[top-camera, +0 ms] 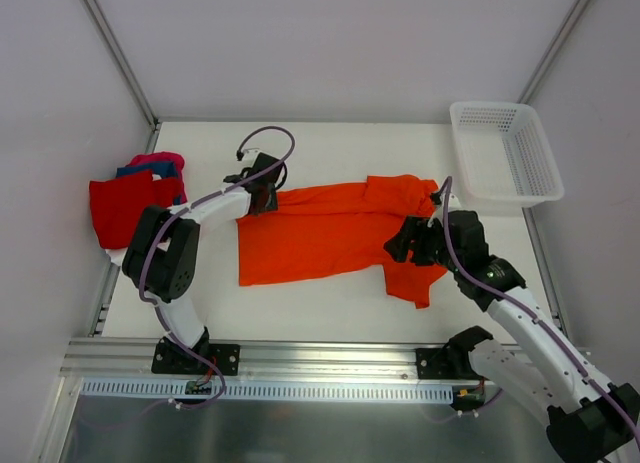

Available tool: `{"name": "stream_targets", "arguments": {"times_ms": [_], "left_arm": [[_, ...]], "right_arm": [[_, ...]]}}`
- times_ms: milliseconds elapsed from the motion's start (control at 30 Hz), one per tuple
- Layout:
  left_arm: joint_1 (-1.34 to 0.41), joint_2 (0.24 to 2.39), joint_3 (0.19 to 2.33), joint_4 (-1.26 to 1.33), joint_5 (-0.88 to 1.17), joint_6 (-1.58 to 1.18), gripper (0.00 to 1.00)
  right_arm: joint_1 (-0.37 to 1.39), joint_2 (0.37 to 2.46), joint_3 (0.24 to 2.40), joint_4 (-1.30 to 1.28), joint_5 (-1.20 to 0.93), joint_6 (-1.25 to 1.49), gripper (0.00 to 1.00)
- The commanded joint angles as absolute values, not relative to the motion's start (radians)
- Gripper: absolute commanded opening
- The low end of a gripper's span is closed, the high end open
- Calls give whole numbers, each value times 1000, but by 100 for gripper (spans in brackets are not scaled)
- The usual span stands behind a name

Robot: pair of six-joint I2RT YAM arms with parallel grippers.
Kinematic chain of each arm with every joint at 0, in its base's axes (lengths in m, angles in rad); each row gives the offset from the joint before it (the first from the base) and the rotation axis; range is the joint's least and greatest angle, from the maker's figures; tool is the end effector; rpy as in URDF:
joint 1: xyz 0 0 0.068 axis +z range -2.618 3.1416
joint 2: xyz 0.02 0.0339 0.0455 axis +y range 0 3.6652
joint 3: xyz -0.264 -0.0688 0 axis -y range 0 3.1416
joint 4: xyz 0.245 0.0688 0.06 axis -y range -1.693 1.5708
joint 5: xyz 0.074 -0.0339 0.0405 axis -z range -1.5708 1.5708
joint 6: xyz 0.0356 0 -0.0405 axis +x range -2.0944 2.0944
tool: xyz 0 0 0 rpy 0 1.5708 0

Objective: Fold and stack the t-shirts
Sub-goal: Fold the tshirt

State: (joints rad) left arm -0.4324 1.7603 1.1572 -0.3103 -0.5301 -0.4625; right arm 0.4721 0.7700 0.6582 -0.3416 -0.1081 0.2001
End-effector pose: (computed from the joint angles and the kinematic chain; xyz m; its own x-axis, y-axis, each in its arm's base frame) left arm 0.3431 -0.1385 0.2003 -0.6794 -0.1104 -0.7254 -0.2482 0.9649 0.0855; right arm 0.1577 0.0848 0.2817 -0.4894 -0.0280 -0.8716 -0.4502 0.8641 0.2250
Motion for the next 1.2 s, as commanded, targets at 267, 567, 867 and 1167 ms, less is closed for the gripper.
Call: {"name": "stream_targets", "arguments": {"times_ms": [267,567,867,1167], "left_arm": [[-410,1821,1261,-328,-614,-411,68],[-351,1871,1278,-339,-603,-429,68],[-334,1881,1288,-339,-558,-422,68],[-333,1911,1304,-339,-538,-419,48]], "right_arm": [[477,851,658,-294,-114,189,74],[477,854,657,-301,-100,175,74],[477,890,660,-290,-109,176,74],[477,870,657,-295,-103,175,74]]}}
